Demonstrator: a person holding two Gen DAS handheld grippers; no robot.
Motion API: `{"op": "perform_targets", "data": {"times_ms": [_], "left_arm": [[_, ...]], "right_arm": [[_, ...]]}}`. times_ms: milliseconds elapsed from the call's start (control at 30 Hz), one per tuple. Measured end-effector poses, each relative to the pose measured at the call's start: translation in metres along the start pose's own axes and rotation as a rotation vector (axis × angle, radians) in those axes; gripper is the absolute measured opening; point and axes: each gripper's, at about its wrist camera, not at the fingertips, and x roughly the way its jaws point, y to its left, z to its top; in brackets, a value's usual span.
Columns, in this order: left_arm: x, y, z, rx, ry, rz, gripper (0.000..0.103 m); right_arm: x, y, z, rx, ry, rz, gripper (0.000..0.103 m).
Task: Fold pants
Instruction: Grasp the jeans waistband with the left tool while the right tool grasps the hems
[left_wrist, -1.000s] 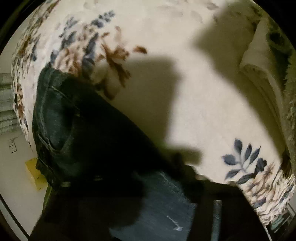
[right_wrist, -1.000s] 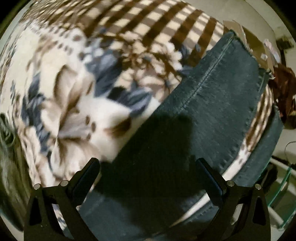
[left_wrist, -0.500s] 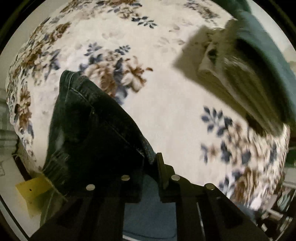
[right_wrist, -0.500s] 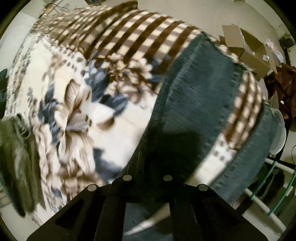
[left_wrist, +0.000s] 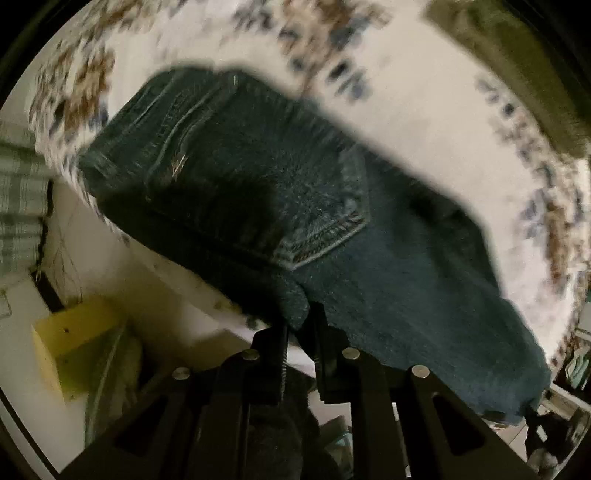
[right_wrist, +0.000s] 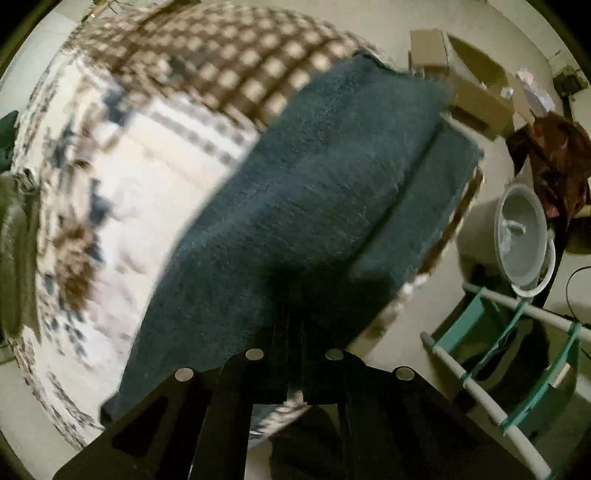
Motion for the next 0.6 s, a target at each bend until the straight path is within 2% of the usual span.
{"op": "perform_targets", "data": {"times_ms": [100,167,200,233,267,333,367,400,433,500,600], "left_arm": [[0.032,0.007,-0.001,-0.015,0.038,0.004,0.014],[0.032,0.009,-0.002,-0.025,0.024,-0.011,0.014],[0.028,0.009,-0.003,-0.027,0.013,-0.020,0.015],[0.021,0.009,-0.005,-0.020,-0.007,-0.027,0.016],[0.016,0.010,-0.007,-0.014,-0.015,-0.028,0.019],[0.005,0.011,-0.011,0.000,-0.031,-0.022,0.035],[-0.002,0.009,-0.013,0.014,-0.048,-0.018,0.052],[-0.007,0.005,-0.015,0.028,-0.067,-0.009,0.075],[-0.012,0.003,-0.016,0.041,-0.084,-0.001,0.082],[-0.020,-0.008,-0.019,0.078,-0.129,0.015,0.084],[-0.018,-0.029,-0.019,0.131,-0.143,0.035,0.084]], "right_arm": [[0.025,-0.015,-0.006,-0.004,0.022,0.004,0.004],[0.035,-0.024,-0.008,-0.015,0.041,0.018,0.013],[0.039,-0.028,-0.009,-0.020,0.063,0.031,0.026],[0.041,-0.034,-0.009,-0.022,0.093,0.040,0.034],[0.039,-0.042,-0.009,-0.018,0.103,0.066,0.035],[0.026,-0.057,-0.009,-0.014,0.084,0.097,0.046],[0.017,-0.064,-0.005,-0.009,0.061,0.109,0.049],[0.008,-0.073,-0.004,-0.002,0.036,0.126,0.051],[-0.001,-0.084,-0.002,0.013,0.009,0.141,0.051],[-0.013,-0.105,0.007,0.055,-0.037,0.150,0.051],[-0.020,-0.129,0.032,0.145,-0.077,0.184,0.051]]}}
